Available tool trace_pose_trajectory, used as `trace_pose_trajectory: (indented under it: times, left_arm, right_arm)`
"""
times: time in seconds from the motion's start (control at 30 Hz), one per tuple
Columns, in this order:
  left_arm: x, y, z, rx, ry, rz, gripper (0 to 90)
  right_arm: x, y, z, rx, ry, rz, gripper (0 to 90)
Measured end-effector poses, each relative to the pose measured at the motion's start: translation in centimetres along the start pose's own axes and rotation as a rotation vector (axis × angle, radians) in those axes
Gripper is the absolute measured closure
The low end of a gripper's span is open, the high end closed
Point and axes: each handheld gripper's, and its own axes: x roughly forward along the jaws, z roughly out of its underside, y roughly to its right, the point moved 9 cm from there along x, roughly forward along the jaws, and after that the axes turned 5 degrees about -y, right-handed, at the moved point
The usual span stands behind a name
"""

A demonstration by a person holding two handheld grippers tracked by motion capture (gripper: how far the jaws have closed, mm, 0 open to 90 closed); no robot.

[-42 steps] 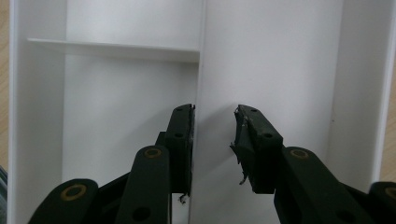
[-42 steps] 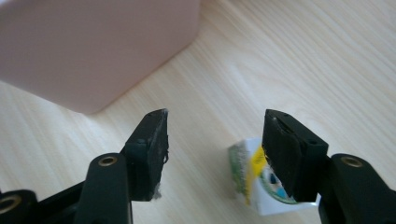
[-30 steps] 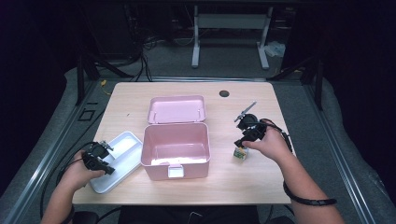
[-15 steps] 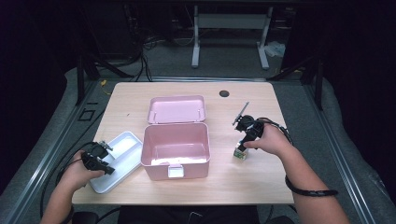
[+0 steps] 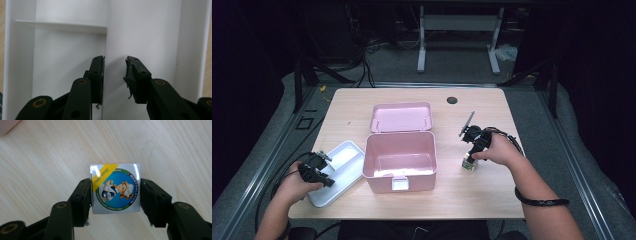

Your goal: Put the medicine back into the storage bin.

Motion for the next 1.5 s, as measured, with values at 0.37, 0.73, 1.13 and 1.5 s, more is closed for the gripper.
trace_pose_trajectory:
  times: [0.37,0.73,1.13,1.5]
  left_arm:
    - [0.0,0.0,0.0,0.008,0.0,-0.002,67.1]
    - [0.0,0.0,0.0,0.008,0.0,-0.001,67.1]
    - [0.0,-0.1,0.1,0.002,0.014,0.009,67.5]
    - [0.0,-0.1,0.1,-0.006,0.014,0.014,67.6]
  right_arm:
    - [-0.7,-0.1,0.0,-0.017,-0.024,0.02,46.1]
    - [-3.9,-0.9,-0.9,-0.053,0.007,0.016,46.2]
    - [-8.6,-2.3,-3.0,-0.109,0.02,0.031,46.3]
    - [-11.4,-3.9,-5.2,-0.15,0.041,0.026,46.3]
